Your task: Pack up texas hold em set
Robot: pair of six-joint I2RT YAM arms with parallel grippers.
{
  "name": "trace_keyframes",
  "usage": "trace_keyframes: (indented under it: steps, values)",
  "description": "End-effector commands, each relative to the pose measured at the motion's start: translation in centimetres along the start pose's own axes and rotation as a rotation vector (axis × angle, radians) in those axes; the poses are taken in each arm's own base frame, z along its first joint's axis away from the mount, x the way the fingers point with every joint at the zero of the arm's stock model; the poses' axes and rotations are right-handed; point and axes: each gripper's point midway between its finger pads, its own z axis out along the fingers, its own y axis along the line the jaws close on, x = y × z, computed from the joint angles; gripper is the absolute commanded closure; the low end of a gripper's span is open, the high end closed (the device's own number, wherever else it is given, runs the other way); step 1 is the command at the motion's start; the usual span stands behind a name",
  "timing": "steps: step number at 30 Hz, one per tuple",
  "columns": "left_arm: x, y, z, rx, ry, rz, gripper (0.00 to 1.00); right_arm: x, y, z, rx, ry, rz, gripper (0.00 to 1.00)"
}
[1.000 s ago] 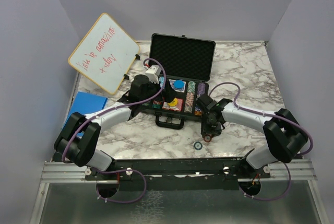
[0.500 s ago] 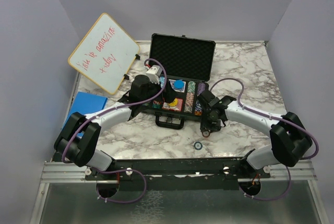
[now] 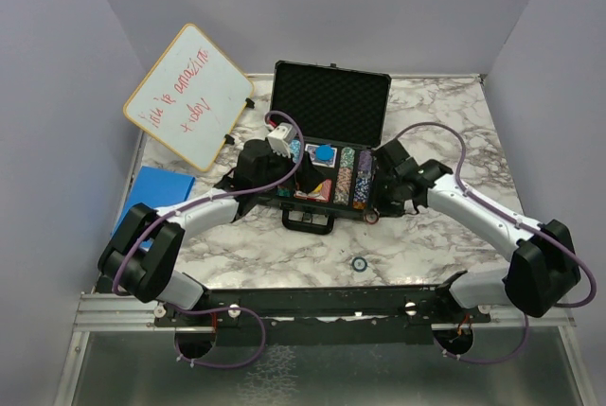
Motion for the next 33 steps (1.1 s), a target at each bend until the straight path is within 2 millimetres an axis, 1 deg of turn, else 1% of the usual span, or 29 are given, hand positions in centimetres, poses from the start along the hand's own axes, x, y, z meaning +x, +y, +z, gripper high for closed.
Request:
trace_keyframes:
  steps: [1,5,7,11,14,15,18,21,28,30,33]
  values:
    - [-0.5,-2.8,-0.6,0.134,-0.024,0.055,0.04,-3.3,1.6,-2.1,-0.11,-0.065,0.043,0.56]
    - [-0.7,-4.9,-0.7,0.228,-0.034,0.076,0.05,-6.6,3.1,-2.8,-0.213,-0.121,0.15,0.56]
    - [-1.0,-6.0,-0.6,0.262,-0.047,0.079,0.05,-7.7,3.8,-3.0,-0.25,-0.138,0.213,0.56]
    - [-1.6,-8.4,0.2,0.354,-0.087,0.088,0.08,-9.8,5.2,-3.7,-0.331,-0.178,0.318,0.57]
    - [-1.8,-10.3,0.8,0.421,-0.121,0.098,0.1,-10.7,6.3,-4.3,-0.406,-0.181,0.371,0.56]
    - [-1.9,-10.7,1.2,0.428,-0.124,0.083,0.11,-10.9,6.6,-4.5,-0.425,-0.178,0.381,0.56]
    - [-2.5,-10.7,2.4,0.4,-0.133,0.013,0.15,-11.1,7.3,-5.1,-0.467,-0.163,0.387,0.56]
    - [-3.3,-9.8,3.2,0.332,-0.166,-0.079,0.24,-11.1,7.6,-5.4,-0.499,-0.152,0.399,0.56]
    - [-4.1,-9.0,4.1,0.282,-0.194,-0.162,0.37,-11.0,8.0,-5.5,-0.533,-0.132,0.393,0.56]
    - [-4.1,-9.0,4.3,0.282,-0.192,-0.174,0.44,-11.1,8.1,-5.5,-0.539,-0.132,0.389,0.56]
    - [-4.1,-9.0,4.6,0.284,-0.186,-0.181,0.56,-11.1,8.1,-5.5,-0.542,-0.129,0.383,0.56]
